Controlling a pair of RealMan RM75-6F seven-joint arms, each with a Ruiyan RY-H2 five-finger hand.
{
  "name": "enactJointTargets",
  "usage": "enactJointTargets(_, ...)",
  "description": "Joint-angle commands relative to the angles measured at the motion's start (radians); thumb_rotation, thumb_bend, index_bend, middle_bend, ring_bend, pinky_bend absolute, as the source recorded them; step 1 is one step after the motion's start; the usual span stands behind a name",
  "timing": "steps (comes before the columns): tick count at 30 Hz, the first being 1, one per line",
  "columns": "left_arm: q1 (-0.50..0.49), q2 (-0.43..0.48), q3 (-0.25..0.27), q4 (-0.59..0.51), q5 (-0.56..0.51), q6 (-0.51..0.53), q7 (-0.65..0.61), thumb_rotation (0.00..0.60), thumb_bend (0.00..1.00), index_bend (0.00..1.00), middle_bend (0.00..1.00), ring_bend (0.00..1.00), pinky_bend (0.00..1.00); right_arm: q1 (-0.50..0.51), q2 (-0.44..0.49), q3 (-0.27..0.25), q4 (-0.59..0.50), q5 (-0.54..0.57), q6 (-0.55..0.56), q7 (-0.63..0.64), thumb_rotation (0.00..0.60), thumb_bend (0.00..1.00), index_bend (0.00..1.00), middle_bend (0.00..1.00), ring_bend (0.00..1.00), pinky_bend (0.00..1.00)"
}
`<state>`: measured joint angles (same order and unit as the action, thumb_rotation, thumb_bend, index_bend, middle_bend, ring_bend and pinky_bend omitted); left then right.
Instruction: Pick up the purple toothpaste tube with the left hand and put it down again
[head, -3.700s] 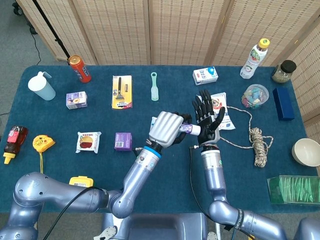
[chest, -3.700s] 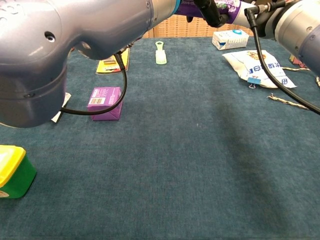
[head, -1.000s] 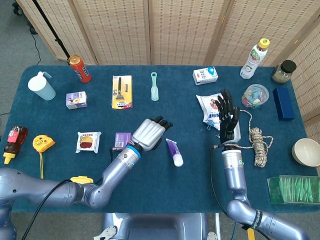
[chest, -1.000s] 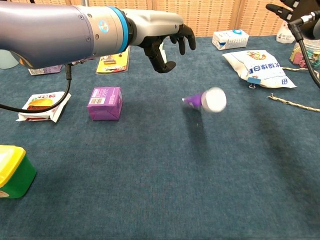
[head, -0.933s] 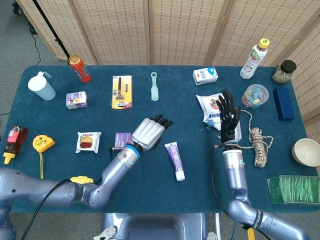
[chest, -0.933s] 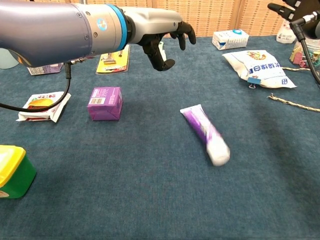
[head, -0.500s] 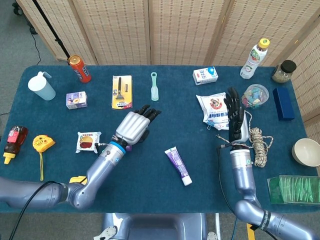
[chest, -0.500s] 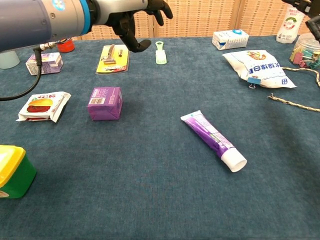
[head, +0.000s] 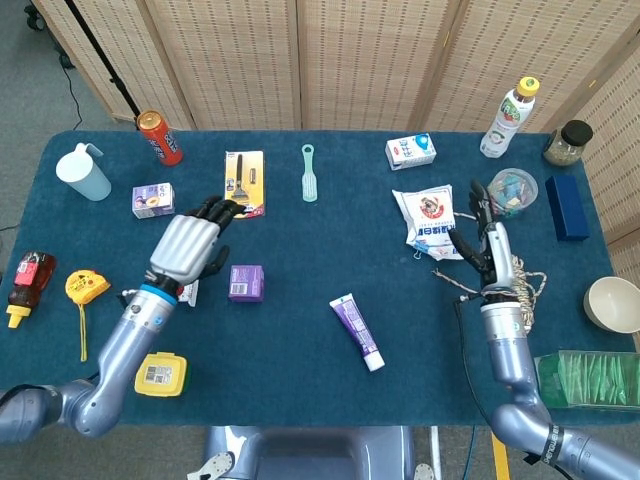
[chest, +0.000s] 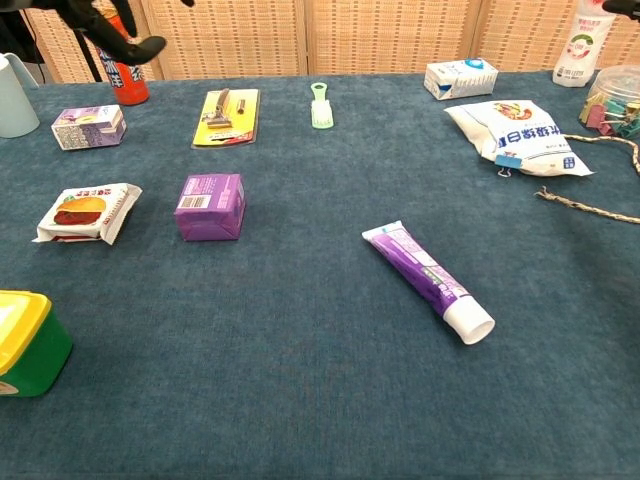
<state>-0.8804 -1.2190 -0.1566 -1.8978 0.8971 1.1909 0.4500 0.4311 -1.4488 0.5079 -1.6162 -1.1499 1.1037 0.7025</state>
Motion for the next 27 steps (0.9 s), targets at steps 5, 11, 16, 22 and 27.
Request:
enactJointTargets(5, 0.127, 0.075, 0.058, -0.02, 0.112, 0.083, -0.088, 0.6, 0.5, 0.23, 0.22, 0.15, 0.32, -0.007, 0.031, -0.038, 0.033, -0.035, 0.012, -0.05, 0.391, 0.0, 0.0, 0.0, 0.0, 0.0)
enactJointTargets(11, 0.232, 0.111, 0.093, -0.004, 0.193, 0.163, -0.141, 0.6, 0.5, 0.28, 0.26, 0.19, 0.32, -0.012, 0.053, -0.07, 0.06, -0.056, 0.039, -0.132, 0.525, 0.0, 0.0, 0.0, 0.0, 0.0)
enactJointTargets(16, 0.312, 0.119, 0.117, 0.029, 0.257, 0.229, -0.181, 0.6, 0.5, 0.32, 0.28, 0.2, 0.32, -0.019, 0.068, -0.099, 0.076, -0.072, 0.066, -0.212, 0.6, 0.0, 0.06, 0.0, 0.0, 0.0)
enactJointTargets(22, 0.396, 0.141, 0.137, 0.068, 0.304, 0.28, -0.219, 0.6, 0.5, 0.33, 0.28, 0.2, 0.32, -0.028, 0.103, -0.156, 0.083, -0.113, 0.087, -0.348, 0.6, 0.0, 0.1, 0.0, 0.0, 0.0)
enactJointTargets(27, 0.467, 0.171, 0.161, 0.101, 0.341, 0.317, -0.246, 0.6, 0.5, 0.31, 0.28, 0.19, 0.32, -0.04, 0.152, -0.22, 0.063, -0.152, 0.107, -0.549, 0.6, 0.0, 0.1, 0.0, 0.0, 0.0)
